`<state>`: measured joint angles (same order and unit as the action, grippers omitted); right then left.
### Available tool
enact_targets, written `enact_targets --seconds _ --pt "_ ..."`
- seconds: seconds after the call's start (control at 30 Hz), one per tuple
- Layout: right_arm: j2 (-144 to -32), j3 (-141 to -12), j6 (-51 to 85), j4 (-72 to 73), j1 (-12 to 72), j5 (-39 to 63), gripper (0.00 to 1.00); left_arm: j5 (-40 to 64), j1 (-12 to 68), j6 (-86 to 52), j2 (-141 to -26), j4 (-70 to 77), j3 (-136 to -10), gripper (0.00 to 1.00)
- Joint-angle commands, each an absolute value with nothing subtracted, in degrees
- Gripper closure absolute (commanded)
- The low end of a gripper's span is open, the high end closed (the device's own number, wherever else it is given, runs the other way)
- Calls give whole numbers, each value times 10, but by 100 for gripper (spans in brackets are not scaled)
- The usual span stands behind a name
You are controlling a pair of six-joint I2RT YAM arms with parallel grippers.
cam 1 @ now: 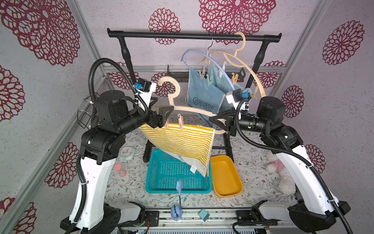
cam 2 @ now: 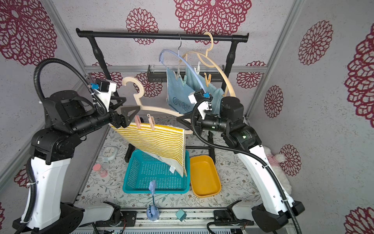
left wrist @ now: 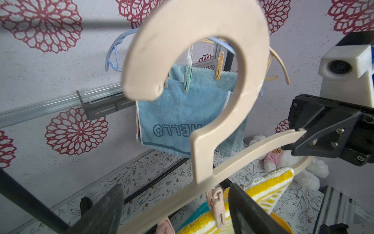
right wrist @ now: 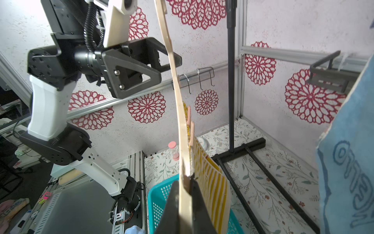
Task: Remove the clothespins securing towels to the hanger
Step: Pick up the hanger from the clothesline.
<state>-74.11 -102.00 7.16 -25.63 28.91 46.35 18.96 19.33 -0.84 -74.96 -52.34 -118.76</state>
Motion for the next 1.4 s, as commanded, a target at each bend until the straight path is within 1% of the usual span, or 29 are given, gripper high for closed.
enact_targets --seconds 0.0,0.27,0.67,0.87,0.93,1.03,1.1,1.2,1.27,1.37 --pt "-722 -1064 78 -224 286 493 100 208 191 -10 -735 -539 -1206 16" --pt "-724 -1075 81 -233 286 497 100 214 191 -15 -724 -550 -1220 16" --pt "-687 -934 141 -125 286 515 100 278 191 -24 -728 -517 -1170 16" --pt "-681 -893 167 -79 286 533 100 291 192 -27 -742 -498 -1131 18" --pt "-680 -887 171 -70 286 540 100 292 192 -29 -744 -488 -1120 20" --pt "-681 -880 174 -63 286 546 100 289 192 -30 -749 -474 -1104 27" --pt "-681 -875 177 -59 286 553 100 292 192 -33 -747 -451 -1085 34" --pt "-681 -865 178 -55 286 551 100 306 192 -43 -748 -423 -1069 40" --pt "-680 -857 178 -54 286 549 100 314 192 -48 -750 -413 -1066 47" --pt "-678 -844 182 -48 286 548 100 318 192 -52 -749 -405 -1056 53"
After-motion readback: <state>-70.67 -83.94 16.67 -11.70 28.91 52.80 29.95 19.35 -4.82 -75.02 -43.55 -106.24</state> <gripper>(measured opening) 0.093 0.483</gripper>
